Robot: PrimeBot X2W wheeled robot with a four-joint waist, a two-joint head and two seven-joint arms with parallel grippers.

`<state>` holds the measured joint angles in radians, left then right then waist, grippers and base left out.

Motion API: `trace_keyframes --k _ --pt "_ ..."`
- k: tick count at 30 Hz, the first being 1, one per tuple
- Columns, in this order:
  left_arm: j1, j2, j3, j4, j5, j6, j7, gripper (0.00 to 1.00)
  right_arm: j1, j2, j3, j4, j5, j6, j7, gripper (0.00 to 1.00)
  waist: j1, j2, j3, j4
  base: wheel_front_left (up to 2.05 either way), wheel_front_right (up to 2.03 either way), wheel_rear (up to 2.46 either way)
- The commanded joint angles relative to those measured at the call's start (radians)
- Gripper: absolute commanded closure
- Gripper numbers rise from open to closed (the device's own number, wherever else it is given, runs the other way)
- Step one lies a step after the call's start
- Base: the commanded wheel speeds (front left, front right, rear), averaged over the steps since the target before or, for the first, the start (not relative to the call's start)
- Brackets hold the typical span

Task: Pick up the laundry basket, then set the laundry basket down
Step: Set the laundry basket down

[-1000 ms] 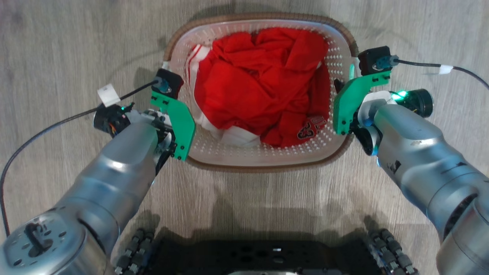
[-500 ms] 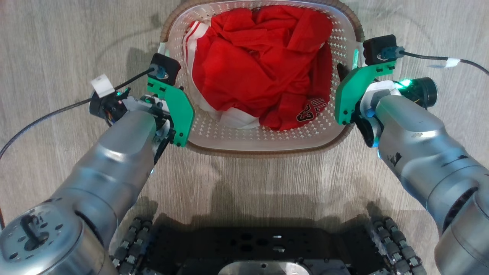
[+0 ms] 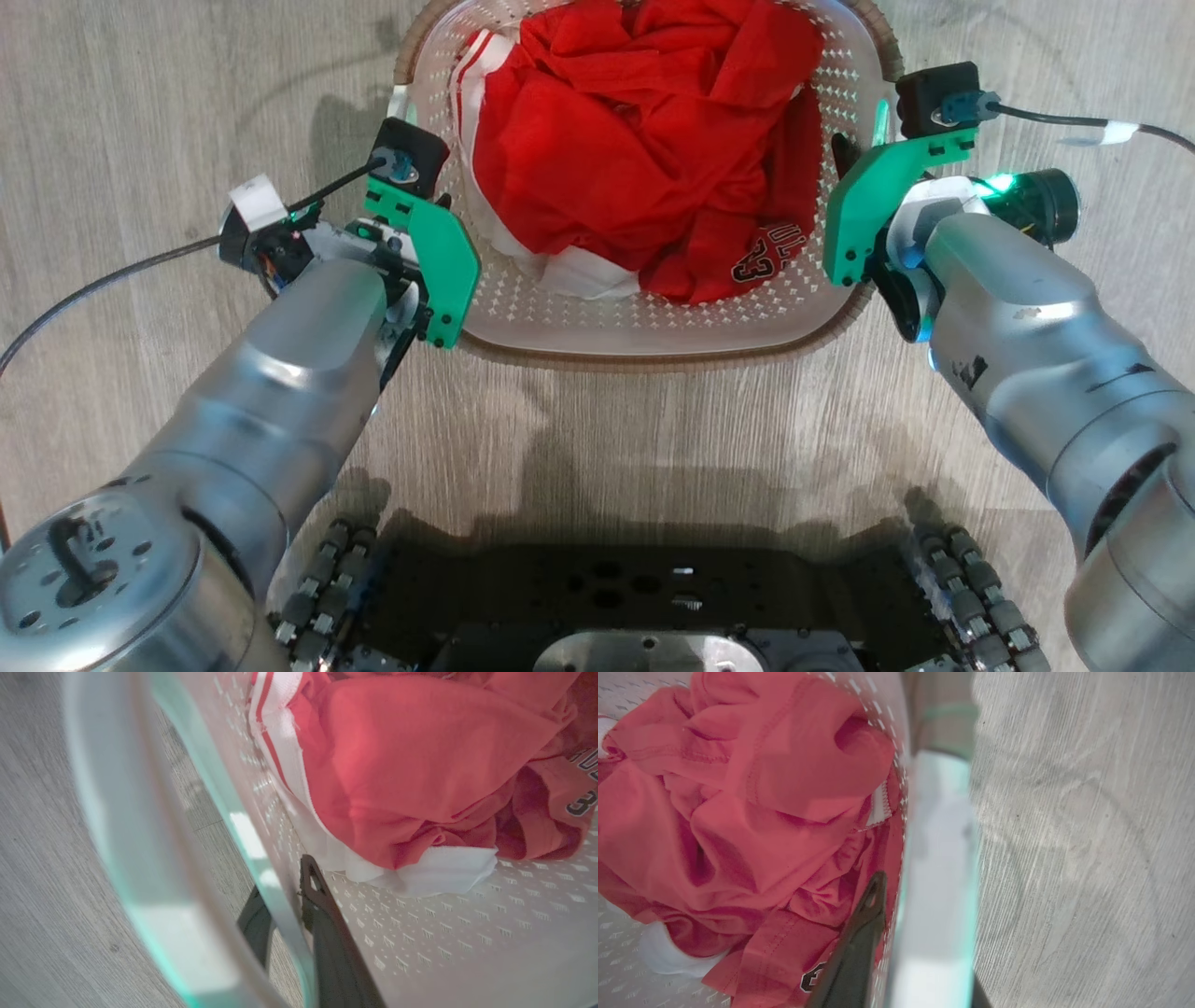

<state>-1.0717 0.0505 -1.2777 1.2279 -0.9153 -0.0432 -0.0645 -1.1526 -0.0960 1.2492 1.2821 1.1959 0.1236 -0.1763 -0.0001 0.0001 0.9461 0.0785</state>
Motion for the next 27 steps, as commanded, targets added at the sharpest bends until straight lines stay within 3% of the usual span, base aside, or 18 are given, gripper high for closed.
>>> trace_keyframes --k 1,5,6,7,8,18,27 --pt "-0.023 0.0 0.0 -0.027 0.024 -0.002 -0.024 1.0 0.059 0.032 0.021 -0.006 -0.026 0.007 0.007 1.0 0.0001 -0.0001 0.002 0.001 0.0 0.0 0.0" --pt "-0.026 0.0 -0.001 -0.025 0.027 0.007 -0.025 1.0 0.064 0.028 0.017 -0.002 -0.018 0.007 0.017 1.0 0.0001 -0.0001 0.006 0.004 0.0 0.0 0.0" --pt "-0.027 0.0 -0.001 -0.024 0.027 0.014 -0.027 0.61 0.064 0.028 0.015 -0.001 -0.017 0.007 0.016 0.67 0.0001 -0.0001 0.007 0.004 0.0 0.0 0.0" --pt "-0.029 0.0 -0.001 -0.023 0.028 0.023 -0.03 0.0 0.063 0.027 0.014 0.0 -0.017 0.007 0.013 0.21 0.0001 -0.0001 0.008 0.004 0.0 0.0 0.0" --pt "-0.029 0.0 -0.001 -0.021 0.026 0.032 -0.033 0.0 0.064 0.027 0.012 0.001 -0.015 0.007 0.012 0.0 0.0001 -0.0001 0.008 0.004 0.0 0.0 0.0" --pt "-0.015 0.0 -0.002 -0.013 0.027 0.054 -0.023 0.0 0.075 0.023 0.01 0.007 -0.021 0.007 0.015 0.0 0.0001 -0.0001 -0.02 0.005 0.0 0.0 0.0" --pt "0.029 0.0 -0.002 0.001 0.039 0.045 0.014 0.0 0.116 0.022 0.001 0.008 -0.026 0.007 0.044 0.0 0.0001 -0.0001 -0.123 -0.001 0.0 0.0 0.0"
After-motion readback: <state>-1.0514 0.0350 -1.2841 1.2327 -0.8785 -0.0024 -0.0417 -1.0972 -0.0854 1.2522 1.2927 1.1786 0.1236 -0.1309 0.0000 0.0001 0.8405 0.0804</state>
